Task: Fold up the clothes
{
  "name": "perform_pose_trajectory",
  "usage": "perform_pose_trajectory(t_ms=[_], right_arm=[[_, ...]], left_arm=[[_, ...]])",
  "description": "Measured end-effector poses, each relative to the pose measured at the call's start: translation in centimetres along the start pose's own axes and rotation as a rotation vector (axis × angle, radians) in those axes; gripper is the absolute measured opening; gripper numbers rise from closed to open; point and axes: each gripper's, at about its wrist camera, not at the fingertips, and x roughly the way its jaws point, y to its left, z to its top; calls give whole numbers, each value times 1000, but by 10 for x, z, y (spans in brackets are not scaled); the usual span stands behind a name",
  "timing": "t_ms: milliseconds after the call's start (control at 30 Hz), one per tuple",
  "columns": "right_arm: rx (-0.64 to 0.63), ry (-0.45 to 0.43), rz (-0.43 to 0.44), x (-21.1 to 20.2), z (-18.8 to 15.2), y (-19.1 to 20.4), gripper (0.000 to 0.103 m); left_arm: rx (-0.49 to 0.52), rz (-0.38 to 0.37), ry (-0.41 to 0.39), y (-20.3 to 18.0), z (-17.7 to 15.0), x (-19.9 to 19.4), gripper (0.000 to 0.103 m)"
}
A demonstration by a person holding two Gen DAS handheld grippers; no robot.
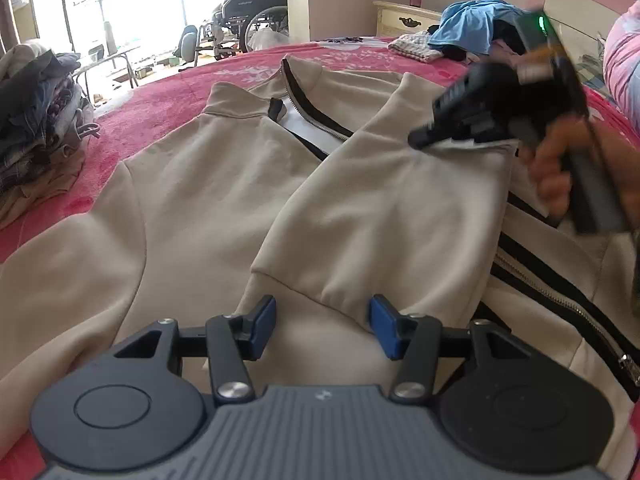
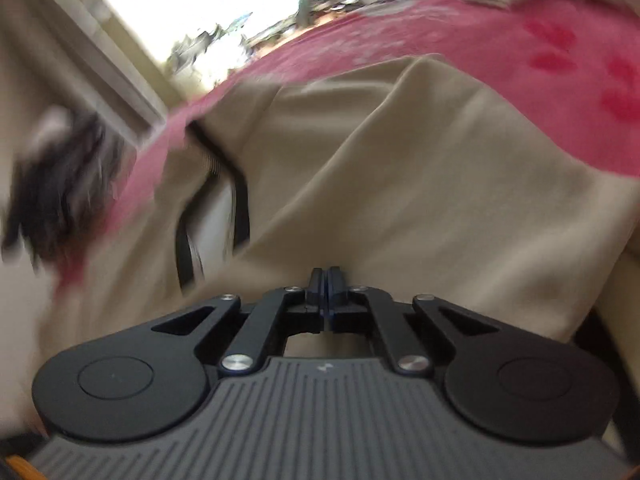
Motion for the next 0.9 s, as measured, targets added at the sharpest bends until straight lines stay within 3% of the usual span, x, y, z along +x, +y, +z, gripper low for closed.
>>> perform_pose_trajectory(t_ms=[33, 167, 267, 333, 433, 600, 800, 900], right_arm=[[1, 12, -1, 9, 1, 4, 6], [-48, 38, 88, 13, -4, 30, 6], [-82, 133, 57, 57, -11, 41, 7], [-26, 106, 60, 77, -10, 37, 7], [71, 105, 68, 63, 0, 41, 10], [-48, 103, 180, -5, -32, 70, 11], [-175, 172, 91, 40, -68, 81, 14], [-153, 163, 88, 19, -60, 96, 17]], left_arm=[[-3, -4, -3, 1, -1, -1, 53], [-15, -18, -12, 4, -6, -1, 54], [-10, -14, -17, 3, -7, -1, 54], [-8, -13, -24, 3, -8, -2, 54], [-6, -12, -28, 5, -10, -6, 56], [-24, 7, -24, 9, -11, -10, 56], [-54, 46, -19, 16, -7, -23, 54], [-100, 62, -32, 31, -8, -46, 55]])
